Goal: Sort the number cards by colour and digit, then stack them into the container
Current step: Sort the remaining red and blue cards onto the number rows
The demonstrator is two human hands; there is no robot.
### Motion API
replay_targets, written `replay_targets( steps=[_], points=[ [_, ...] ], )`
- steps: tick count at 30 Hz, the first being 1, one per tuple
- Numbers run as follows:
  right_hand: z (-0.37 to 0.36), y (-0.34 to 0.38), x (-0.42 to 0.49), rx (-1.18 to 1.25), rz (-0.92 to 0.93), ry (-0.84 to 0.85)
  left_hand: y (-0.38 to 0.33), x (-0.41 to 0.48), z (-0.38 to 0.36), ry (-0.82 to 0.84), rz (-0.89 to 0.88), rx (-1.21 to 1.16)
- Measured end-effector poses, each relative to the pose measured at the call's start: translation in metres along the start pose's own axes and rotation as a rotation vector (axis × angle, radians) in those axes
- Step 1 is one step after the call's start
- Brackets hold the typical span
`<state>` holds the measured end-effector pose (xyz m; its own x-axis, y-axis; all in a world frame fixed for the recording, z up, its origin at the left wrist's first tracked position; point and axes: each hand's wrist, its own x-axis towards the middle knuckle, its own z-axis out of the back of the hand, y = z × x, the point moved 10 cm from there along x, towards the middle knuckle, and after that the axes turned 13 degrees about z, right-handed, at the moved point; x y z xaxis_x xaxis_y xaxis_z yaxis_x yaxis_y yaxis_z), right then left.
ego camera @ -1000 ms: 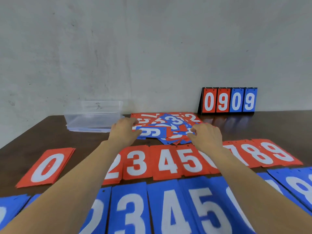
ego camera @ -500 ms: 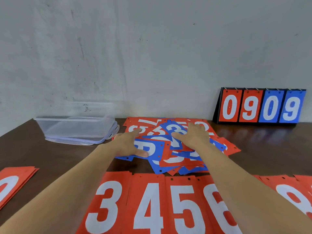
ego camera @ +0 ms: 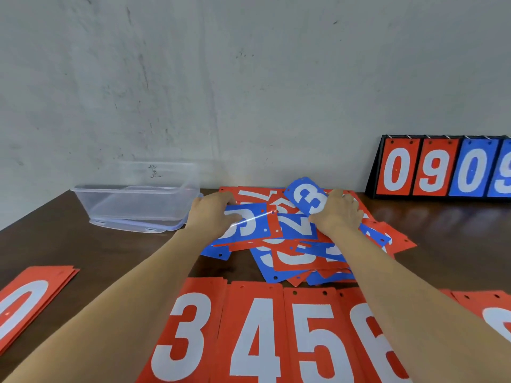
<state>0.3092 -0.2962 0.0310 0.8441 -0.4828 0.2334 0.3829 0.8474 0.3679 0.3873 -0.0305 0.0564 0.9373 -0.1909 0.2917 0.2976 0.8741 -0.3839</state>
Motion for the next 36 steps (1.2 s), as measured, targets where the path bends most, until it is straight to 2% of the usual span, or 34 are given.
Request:
replay_targets(
  steps=[6, 14, 22, 29, 36],
  points=[
    [-0.007, -0.016, -0.007, 0.210, -0.047, 0.005, 0.020, 0.008, 0.003, 0.016, 0.229, -0.246],
    [0.005, -0.026, -0.010, 0.185, -0.054, -0.049, 0.037, 0.002, -0.003, 0.114, 0.447, -0.759],
    [0.032, -0.030, -0.006, 0.524, -0.058, -0.192, 0.031, -0.003, 0.011, 0.123, 0.475, -0.966],
    [0.047, -0.010, -0.025, 0.746, -0.015, -0.144, 0.026, -0.019, 0.025, 0.130, 0.509, -1.011],
    [0.077, 0.028, -0.075, 0.912, 0.064, -0.173, 0.030, -0.045, 0.054, 0.150, 0.485, -1.057]
  ],
)
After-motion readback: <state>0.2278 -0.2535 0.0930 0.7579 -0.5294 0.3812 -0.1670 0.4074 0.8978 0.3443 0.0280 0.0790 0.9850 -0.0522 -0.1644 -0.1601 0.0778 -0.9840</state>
